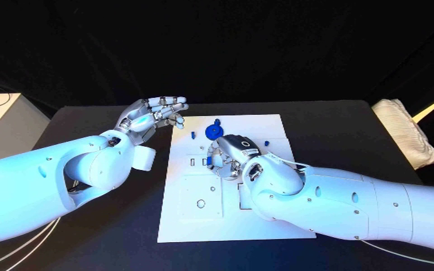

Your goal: Assemble the parts on the task board

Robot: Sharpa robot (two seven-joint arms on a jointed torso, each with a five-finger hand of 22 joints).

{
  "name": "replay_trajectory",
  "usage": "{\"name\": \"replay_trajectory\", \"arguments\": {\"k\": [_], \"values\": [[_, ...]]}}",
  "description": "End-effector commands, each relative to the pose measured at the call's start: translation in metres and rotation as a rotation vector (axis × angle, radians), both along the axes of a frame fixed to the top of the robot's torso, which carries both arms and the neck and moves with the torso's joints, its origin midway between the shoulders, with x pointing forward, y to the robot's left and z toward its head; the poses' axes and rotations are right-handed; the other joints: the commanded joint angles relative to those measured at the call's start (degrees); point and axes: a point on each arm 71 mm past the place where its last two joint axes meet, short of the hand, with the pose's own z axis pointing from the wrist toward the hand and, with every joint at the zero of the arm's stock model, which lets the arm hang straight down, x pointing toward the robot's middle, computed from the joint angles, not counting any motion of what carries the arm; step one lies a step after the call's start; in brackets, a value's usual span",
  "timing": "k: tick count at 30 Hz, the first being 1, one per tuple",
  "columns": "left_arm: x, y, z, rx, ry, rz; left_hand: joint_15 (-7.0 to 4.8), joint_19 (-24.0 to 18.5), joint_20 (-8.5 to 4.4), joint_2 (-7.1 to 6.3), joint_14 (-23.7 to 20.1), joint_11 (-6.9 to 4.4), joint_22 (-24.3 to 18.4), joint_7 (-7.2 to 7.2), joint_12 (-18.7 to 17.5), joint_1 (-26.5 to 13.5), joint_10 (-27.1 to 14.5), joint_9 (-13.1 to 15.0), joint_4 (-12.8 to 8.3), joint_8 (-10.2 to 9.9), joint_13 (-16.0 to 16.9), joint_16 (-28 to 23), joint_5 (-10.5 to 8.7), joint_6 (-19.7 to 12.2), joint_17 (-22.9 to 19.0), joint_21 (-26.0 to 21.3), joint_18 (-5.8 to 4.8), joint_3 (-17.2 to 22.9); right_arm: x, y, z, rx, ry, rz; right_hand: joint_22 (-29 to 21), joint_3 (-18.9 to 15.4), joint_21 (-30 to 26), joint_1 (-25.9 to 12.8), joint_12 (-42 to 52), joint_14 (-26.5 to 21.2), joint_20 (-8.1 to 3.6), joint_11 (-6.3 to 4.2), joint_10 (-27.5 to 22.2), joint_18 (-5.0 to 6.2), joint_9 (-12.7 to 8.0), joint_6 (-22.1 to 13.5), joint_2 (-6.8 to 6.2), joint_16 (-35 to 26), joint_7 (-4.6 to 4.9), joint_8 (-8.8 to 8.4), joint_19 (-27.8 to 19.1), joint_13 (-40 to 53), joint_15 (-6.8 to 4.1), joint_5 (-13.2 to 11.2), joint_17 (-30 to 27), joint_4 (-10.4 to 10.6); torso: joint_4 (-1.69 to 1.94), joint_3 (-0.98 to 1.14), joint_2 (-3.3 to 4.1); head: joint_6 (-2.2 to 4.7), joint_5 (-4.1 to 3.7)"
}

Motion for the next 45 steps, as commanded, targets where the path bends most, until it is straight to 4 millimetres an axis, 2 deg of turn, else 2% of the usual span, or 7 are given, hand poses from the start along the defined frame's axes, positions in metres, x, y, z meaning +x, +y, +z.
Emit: {"name": "replay_trajectory", "arguments": {"k": [1,10,20,24,32,35,45], "values": [[-0.001,-0.002,0.001,-0.003,-0.008,-0.016,0.15,-0.32,-0.01,0.15,-0.44,0.12,0.08,1.73,0.23,0.17,0.04,-0.04,0.01,0.01,0.07,0.29,0.0,0.12,-0.06,0.23,0.86,0.3,-0.001,0.002,0.0,-0.015,-0.007,0.024,15.09,-0.21,0.26,-0.36,-0.48,6.01,0.59,0.45,-0.23,-0.39,-0.26,-0.71,-0.18,0.11,0.17,-0.45,6.0,8.4,0.55,-0.22,14.85,0.16,0.04,0.02,0.01,-0.01,-0.01],[-0.001,-0.002,0.001,-0.002,-0.008,-0.015,0.15,-0.32,-0.01,0.15,-0.44,0.12,0.08,1.73,0.23,0.17,0.04,-0.04,0.01,0.01,0.07,0.29,0.0,0.12,-0.06,0.23,0.86,0.3,-0.002,0.001,0.0,-0.007,-0.01,0.023,15.09,-2.09,0.26,-1.16,-1.57,5.94,1.17,1.08,-1.2,-0.39,-1.31,-2.67,-0.7,-0.01,0.8,-1.74,6.0,7.57,1.15,-2.75,14.61,0.94,-0.02,0.03,0.03,-0.05,0.06],[0.002,0.0,-0.001,0.063,-0.009,-0.011,-0.29,0.19,-0.18,-0.34,1.4,-0.33,0.39,1.48,1.35,-0.96,2.05,-0.06,0.41,0.11,0.49,1.89,-0.09,0.29,0.32,1.15,0.97,0.15,-0.009,-0.01,0.007,0.052,-0.031,0.022,15.09,-19.46,0.26,1.76,-2.24,5.84,1.76,1.69,-1.95,-0.39,-3.42,-3.93,1.74,-0.2,1.4,-3.05,6.0,6.94,1.69,-4.89,14.26,7.55,0.05,0.1,-0.23,-0.12,-0.02],[0.005,0.002,-0.008,0.153,0.03,-0.023,-2.53,5.17,-2.13,-1.05,8.96,-2.78,2.13,-0.34,7.67,-4.36,9.62,0.69,2.71,2.27,3.46,11.59,-0.11,2.88,5.08,5.58,1.02,-1.04,-0.009,-0.026,0.019,0.124,-0.016,0.073,15.09,-19.61,0.26,2.81,-2.35,5.76,1.77,1.68,-2.06,-0.39,-3.64,-3.75,2.88,-0.34,1.39,-3.02,6.0,6.83,1.69,-3.65,13.98,7.43,-0.01,0.14,-0.56,-0.02,0.18],[0.017,-0.002,-0.028,0.432,0.127,-0.119,-6.35,29.69,-5.99,-0.08,30.5,-6.98,38.14,-4.23,36.13,-8.91,9.84,8.08,9.44,11.34,24.72,42.46,0.08,6.38,46.45,24.55,-4.86,-5.19,0.011,-0.074,0.05,0.308,0.104,0.084,13.24,-18.7,-2.41,4.68,-2.8,5.61,1.7,1.52,-2.67,0.34,-3.76,-2.75,4.31,-0.63,1.17,-2.13,4.57,6.47,1.57,-0.63,13.44,7.21,-0.51,0.41,-1.9,-0.28,0.93],[0.019,-0.01,-0.035,0.572,0.16,-0.18,-6.45,31.65,-6.13,0.57,31.67,-7.0,41.94,-4.58,42.51,-12.68,7.36,11.1,13.0,13.45,30.05,43.84,0.0,5.04,49.09,26.32,-5.47,-8.17,0.019,-0.093,0.063,0.369,0.117,0.058,12.25,-18.61,-3.86,4.58,-3.55,5.33,1.62,1.4,-3.35,0.73,-3.69,-2.41,4.57,-1.15,1.06,-1.68,3.81,5.87,1.46,-0.71,12.5,7.33,-0.49,0.46,-2.28,-0.6,1.13],[0.035,-0.036,-0.034,1.037,0.189,-0.311,-7.03,31.16,-6.54,1.62,31.3,-7.72,41.99,-5.47,47.18,-12.46,5.56,17.24,12.95,18.45,33.9,43.19,0.37,4.54,48.54,26.46,-5.39,-11.61,0.04,-0.142,0.084,0.51,0.106,-0.066,7.3,-18.15,-11.25,4.74,-9.16,3.79,1.35,1.31,-7.88,2.48,-4.04,-3.65,4.8,-4.23,1.06,-1.05,0.23,1.34,1.24,0.51,7.72,7.26,-0.33,0.71,-3.24,-1.19,1.85]]}}
